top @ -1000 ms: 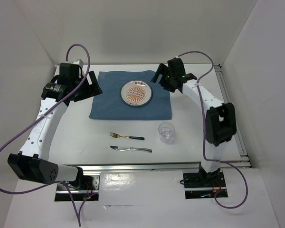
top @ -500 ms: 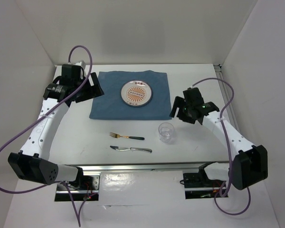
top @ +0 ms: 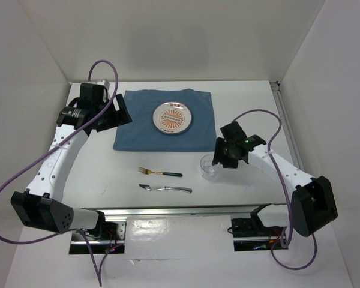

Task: Set the dinner table for one person

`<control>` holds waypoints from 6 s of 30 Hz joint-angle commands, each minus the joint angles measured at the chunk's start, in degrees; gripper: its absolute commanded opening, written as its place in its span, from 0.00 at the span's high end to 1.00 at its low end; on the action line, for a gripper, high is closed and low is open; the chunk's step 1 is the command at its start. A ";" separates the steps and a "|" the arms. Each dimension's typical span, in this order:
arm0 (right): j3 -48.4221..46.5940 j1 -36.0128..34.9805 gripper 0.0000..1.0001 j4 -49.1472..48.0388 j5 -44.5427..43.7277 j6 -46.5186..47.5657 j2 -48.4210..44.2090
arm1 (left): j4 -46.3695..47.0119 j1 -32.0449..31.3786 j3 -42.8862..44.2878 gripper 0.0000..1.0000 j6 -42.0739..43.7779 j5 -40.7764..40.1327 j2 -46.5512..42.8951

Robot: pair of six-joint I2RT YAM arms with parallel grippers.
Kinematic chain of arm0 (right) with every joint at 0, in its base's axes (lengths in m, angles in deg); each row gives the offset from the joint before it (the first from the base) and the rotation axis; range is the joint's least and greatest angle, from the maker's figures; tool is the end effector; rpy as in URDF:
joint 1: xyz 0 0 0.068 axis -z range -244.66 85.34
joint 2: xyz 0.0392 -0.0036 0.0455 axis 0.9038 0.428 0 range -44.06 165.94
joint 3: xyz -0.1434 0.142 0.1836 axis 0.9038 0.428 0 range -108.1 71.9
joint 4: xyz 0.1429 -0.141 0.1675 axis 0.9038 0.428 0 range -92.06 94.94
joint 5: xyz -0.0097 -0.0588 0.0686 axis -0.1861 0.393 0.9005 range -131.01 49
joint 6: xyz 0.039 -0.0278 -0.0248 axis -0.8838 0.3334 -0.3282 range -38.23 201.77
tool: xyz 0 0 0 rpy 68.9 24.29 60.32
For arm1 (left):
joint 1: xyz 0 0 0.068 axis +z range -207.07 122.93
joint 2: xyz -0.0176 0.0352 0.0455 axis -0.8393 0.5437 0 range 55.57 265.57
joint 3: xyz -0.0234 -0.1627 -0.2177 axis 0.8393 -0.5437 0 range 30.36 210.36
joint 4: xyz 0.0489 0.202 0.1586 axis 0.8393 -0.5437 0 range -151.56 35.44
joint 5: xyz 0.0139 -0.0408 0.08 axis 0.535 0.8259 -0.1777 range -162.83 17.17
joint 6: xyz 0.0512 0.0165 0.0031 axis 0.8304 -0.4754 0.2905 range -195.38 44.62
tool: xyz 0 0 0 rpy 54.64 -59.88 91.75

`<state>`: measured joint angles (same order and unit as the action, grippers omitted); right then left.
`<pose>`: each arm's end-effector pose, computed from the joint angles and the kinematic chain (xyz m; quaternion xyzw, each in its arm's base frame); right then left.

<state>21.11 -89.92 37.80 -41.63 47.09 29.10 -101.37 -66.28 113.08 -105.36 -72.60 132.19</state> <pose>0.2208 0.1037 0.2315 0.0810 0.9674 0.1152 0.2105 0.2756 -0.0449 0.3845 -0.1630 0.8942 -0.1416 0.3922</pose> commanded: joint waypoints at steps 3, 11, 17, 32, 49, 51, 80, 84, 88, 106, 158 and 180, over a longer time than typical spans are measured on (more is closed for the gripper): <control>0.78 -1.46 0.55 -2.85 -2.28 -1.53 3.20 | 1.28 -0.28 -0.10 0.08 0.53 0.39 -0.95; -11.77 -1.03 1.00 -2.60 -10.80 2.94 5.48 | 1.81 -0.81 0.43 0.08 0.53 -0.75 -0.25; -36.64 3.98 1.00 -0.04 -10.98 12.17 21.47 | 1.19 -0.81 1.13 0.08 0.53 -0.76 0.37; -79.97 9.70 1.00 -2.24 -8.43 11.30 61.65 | 1.19 -0.81 -1.16 0.08 0.53 -1.90 0.90; -82.45 11.11 0.39 -3.30 -8.17 11.82 67.72 | 1.19 -0.81 -1.68 0.08 0.53 -1.37 1.95; -83.16 11.11 0.12 -3.29 -8.17 11.82 67.72 | 1.19 -0.81 -1.16 0.08 0.53 -1.37 1.95; -19.81 -21.56 0.31 -14.46 -0.24 28.69 19.21 | -7.77 -0.81 5.18 0.08 -7.01 -13.31 -4.98; -19.26 -27.11 0.31 -12.96 -2.71 30.89 22.36 | -7.77 -0.28 3.95 0.08 -8.43 -15.61 -5.60; -19.26 -28.88 0.31 -12.43 -3.33 32.38 25.97 | -8.30 -0.28 3.42 0.08 -8.43 -13.60 -5.60; -25.15 -28.89 0.51 -14.81 1.14 37.58 40.73 | -9.88 0.78 6.58 0.08 -7.38 -12.89 -5.52; -85.08 -18.61 1.00 -23.08 -5.00 -22.28 76.59 | -8.30 4.55 7.99 0.11 -9.49 -10.60 -15.01; -87.64 -16.49 0.94 -22.01 -2.72 -16.22 80.55 | -7.77 4.55 6.40 0.11 -7.90 -11.22 -15.62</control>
<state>-63.54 -106.05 18.08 -44.45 29.04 108.90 -110.66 -61.95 119.44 -114.45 -83.62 117.56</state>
